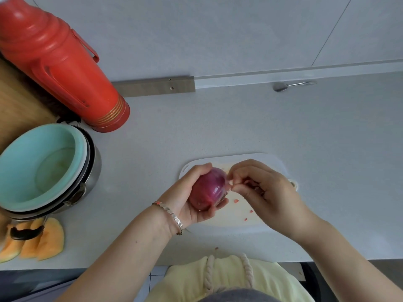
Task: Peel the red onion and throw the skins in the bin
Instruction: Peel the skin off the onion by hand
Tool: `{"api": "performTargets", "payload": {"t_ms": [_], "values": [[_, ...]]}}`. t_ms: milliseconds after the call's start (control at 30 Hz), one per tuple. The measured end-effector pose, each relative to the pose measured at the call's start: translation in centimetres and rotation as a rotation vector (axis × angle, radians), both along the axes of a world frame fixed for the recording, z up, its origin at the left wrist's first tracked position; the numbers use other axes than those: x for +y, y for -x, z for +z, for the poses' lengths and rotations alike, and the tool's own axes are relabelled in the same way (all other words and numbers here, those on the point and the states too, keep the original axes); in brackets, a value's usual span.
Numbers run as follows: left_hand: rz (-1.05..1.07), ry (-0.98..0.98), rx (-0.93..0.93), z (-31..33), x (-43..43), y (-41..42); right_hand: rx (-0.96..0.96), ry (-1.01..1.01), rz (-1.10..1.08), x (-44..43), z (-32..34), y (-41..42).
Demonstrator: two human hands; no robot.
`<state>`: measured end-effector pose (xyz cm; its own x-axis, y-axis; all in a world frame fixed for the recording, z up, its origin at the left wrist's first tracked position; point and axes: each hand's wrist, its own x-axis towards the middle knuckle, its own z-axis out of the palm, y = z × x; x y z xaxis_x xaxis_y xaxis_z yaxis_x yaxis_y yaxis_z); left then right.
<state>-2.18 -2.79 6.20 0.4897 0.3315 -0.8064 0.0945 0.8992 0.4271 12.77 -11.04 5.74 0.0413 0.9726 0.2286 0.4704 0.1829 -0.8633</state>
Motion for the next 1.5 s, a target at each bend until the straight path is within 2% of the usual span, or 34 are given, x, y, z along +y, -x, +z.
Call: {"api": "performTargets", "payload": {"t_ms": [33,167,333,567,633,800,900,1067,1200,1333,1500], "values": [[0.022,0.031,-0.008,0.0,0.0,0.0,0.082,0.013,-0.041,-0.1,0.0,0.1],[0.057,0.107,-0.034,0.0,-0.1,-0.2,0.614,0.16,-0.126,0.2,0.0,0.7],[0.111,0.117,-0.07,0.0,-0.2,-0.1,0.815,0.251,-0.241,0.5,-0.7,0.1],[0.137,0.014,-0.136,0.0,-0.3,-0.1,0.736,0.521,-0.315,-0.1,-0.2,0.4],[0.094,-0.156,-0.127,-0.4,-0.4,-0.1,0.686,0.548,-0.339,-0.1,0.1,0.5],[-0.041,-0.794,0.041,-1.7,-0.6,0.5,0.575,0.582,-0.325,0.4,0.8,-0.1],[-0.101,-0.976,0.034,-1.8,-0.5,0.8,0.542,0.579,-0.293,0.3,0.9,-0.5],[-0.132,-1.001,-0.002,-1.9,-0.4,0.8,0.443,0.532,-0.229,0.2,0.6,-0.9],[-0.15,-0.978,-0.036,-1.9,-0.4,0.8,0.504,0.535,-0.304,0.2,1.0,-1.2],[-0.132,-0.919,-0.066,-1.8,-0.4,0.6,0.483,0.503,-0.253,0.0,1.2,-1.3],[-0.169,-0.852,-0.112,-1.7,0.0,0.7,0.426,0.28,-0.205,-0.2,1.2,-0.9]]}}
